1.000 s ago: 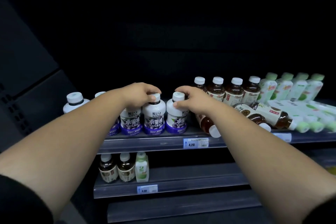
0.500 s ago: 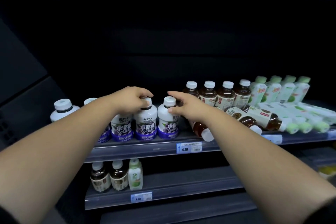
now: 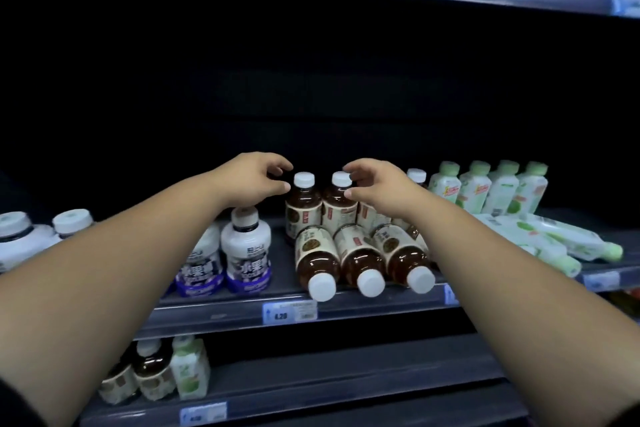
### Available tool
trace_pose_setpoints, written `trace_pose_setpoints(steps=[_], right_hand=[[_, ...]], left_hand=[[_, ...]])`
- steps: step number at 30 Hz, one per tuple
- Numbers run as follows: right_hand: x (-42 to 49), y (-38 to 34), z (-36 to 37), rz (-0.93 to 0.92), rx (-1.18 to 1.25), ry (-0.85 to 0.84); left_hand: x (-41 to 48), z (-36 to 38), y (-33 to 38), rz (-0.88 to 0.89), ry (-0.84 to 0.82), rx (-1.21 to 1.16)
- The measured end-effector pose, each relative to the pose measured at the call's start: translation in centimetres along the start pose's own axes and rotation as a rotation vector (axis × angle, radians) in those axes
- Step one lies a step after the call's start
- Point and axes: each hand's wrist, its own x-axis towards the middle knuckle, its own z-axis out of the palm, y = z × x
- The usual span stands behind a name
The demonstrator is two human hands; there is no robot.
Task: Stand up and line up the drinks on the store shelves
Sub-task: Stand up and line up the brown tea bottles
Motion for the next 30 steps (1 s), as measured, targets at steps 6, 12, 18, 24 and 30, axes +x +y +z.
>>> trace_pose_setpoints(steps=[6, 12, 18, 24, 30], right_hand=[[2.8, 2.2, -2.6, -0.106, -0.290, -0.034], [5.1, 2.4, -2.1, -0.158, -0.511, -0.111], [6.6, 2.0, 0.1, -0.089, -0.513, -0.119], [7.4, 1.7, 1.4, -0.015, -0.456, -0.022], [7.5, 1.9, 0.1, 0.026, -0.266, -0.170]], left_hand=[[3.4, 2.4, 2.2, -0.094, 0.045, 0.035], [5.8, 4.1, 2.9, -0.126, 0.005, 0.088], [7.0, 3.8, 1.4, -0.078, -0.088, 0.084], [7.7, 3.8, -0.8, -0.046, -0.082, -0.045], [8.1, 3.8, -1.9, -0.056, -0.037, -0.060]])
